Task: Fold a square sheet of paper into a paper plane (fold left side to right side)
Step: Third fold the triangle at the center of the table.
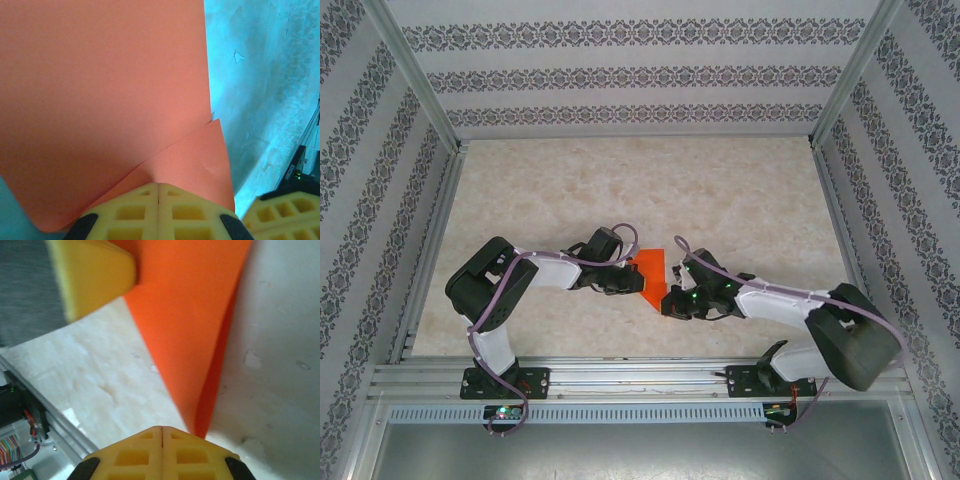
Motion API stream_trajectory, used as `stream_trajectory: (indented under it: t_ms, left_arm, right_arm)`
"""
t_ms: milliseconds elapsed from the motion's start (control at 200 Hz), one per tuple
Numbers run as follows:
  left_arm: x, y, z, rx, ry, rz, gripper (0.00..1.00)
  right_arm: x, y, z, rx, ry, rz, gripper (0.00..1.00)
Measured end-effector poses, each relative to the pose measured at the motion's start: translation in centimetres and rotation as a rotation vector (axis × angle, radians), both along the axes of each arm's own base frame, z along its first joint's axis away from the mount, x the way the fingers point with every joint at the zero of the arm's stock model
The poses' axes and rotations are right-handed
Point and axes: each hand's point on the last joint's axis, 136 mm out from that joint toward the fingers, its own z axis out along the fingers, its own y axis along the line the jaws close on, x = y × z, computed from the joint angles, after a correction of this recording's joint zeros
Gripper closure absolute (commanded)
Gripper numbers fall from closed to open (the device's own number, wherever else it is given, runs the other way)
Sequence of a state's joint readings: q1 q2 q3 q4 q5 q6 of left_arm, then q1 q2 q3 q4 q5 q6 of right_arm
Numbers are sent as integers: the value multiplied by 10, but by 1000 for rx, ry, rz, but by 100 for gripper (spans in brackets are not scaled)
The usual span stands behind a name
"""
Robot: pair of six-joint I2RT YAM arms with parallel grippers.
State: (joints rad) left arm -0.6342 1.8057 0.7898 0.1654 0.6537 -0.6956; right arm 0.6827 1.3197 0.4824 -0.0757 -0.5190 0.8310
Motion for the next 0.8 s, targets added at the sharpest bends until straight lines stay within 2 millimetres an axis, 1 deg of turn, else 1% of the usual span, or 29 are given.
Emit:
stream_trajectory:
  t_ms: [90,175,425,799]
  left_arm:
    - [0,0,0,0,0,0,96]
    - [0,0,0,0,0,0,96]
    - [0,0,0,0,0,0,96]
    - [0,0,0,1,1,0,96]
  right_arm:
    - [3,2,11,23,-40,7,100]
    - [5,3,13,23,-50,15,100]
    - [4,3,-9,-29,12,18,100]
    - [4,-1,-24,-79,44,7,100]
